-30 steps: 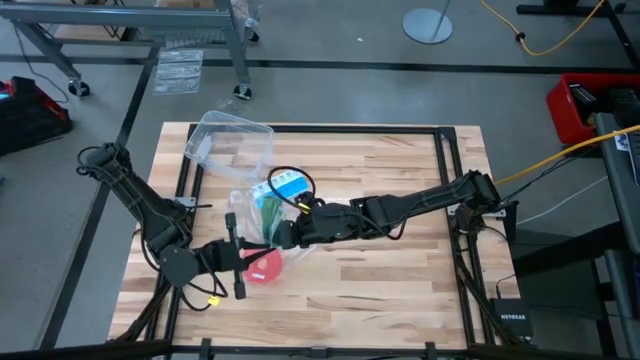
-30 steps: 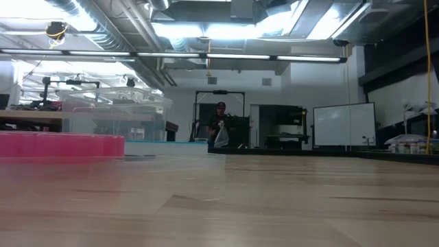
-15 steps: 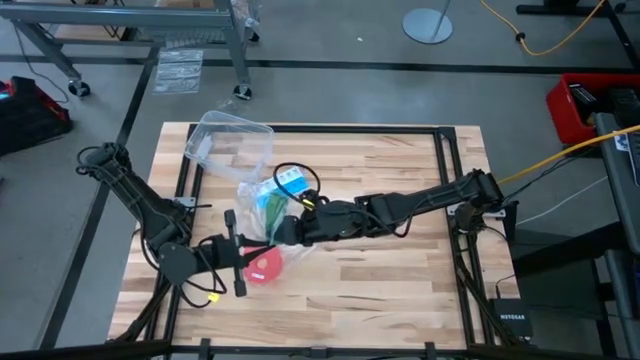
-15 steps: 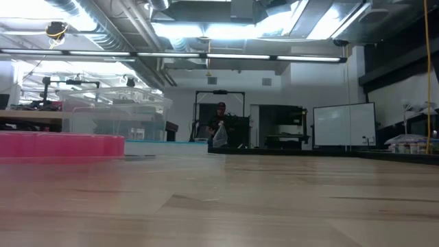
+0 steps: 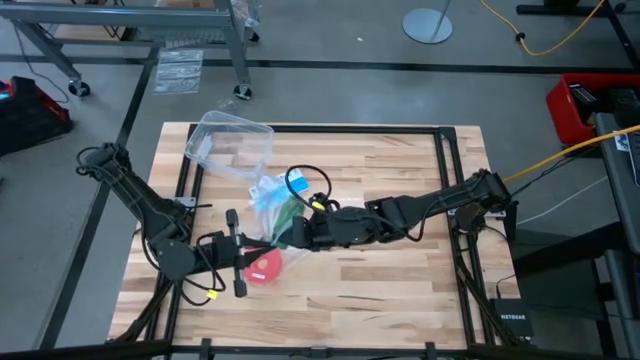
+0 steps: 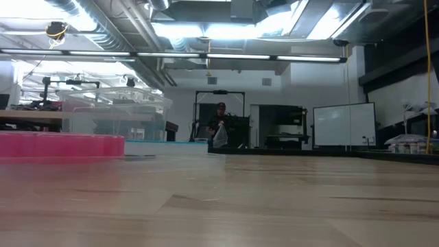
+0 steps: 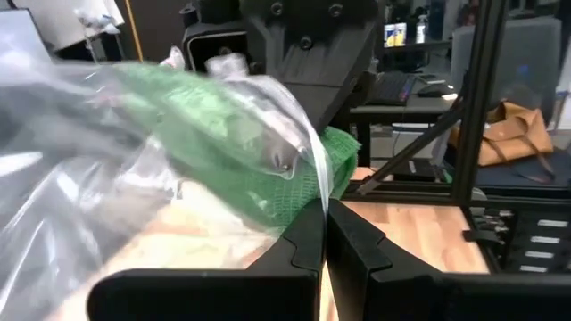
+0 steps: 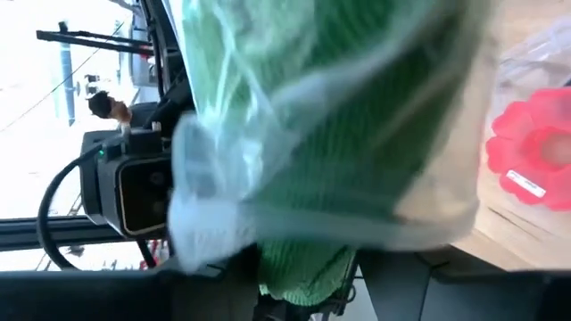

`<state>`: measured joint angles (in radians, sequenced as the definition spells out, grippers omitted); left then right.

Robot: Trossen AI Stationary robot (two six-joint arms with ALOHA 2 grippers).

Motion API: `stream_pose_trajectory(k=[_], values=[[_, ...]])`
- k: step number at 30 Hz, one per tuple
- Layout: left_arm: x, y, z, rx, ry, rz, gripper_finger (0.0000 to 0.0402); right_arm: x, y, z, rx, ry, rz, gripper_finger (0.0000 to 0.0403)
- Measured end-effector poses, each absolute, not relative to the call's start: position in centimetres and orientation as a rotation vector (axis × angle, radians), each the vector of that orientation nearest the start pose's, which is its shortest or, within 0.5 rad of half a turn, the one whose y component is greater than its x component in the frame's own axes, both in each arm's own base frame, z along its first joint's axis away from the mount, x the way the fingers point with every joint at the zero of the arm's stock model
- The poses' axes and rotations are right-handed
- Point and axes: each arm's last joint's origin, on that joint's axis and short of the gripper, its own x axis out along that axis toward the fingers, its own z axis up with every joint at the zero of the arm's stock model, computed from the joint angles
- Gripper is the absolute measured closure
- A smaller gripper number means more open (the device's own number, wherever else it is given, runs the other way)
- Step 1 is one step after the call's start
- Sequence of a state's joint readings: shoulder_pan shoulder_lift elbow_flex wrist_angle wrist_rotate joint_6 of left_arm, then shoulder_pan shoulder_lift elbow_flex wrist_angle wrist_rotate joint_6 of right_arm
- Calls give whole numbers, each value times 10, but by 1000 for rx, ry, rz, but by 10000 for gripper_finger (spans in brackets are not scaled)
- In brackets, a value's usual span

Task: Roll bandage
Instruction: Put the green bandage into the transparent zip bag

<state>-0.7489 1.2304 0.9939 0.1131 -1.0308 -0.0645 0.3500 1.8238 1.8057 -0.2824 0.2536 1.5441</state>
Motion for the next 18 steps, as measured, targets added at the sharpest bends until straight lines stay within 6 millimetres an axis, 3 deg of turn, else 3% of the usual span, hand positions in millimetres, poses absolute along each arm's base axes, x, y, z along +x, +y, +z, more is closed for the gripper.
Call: stream_pose_trajectory(k=[12,18], values=[[215,-165,341,-150,77,143,401,386,166,384,1460,225,-246,235],[215,-166,340,-201,92,90,401,386,166,383,1485,223,-259,235]])
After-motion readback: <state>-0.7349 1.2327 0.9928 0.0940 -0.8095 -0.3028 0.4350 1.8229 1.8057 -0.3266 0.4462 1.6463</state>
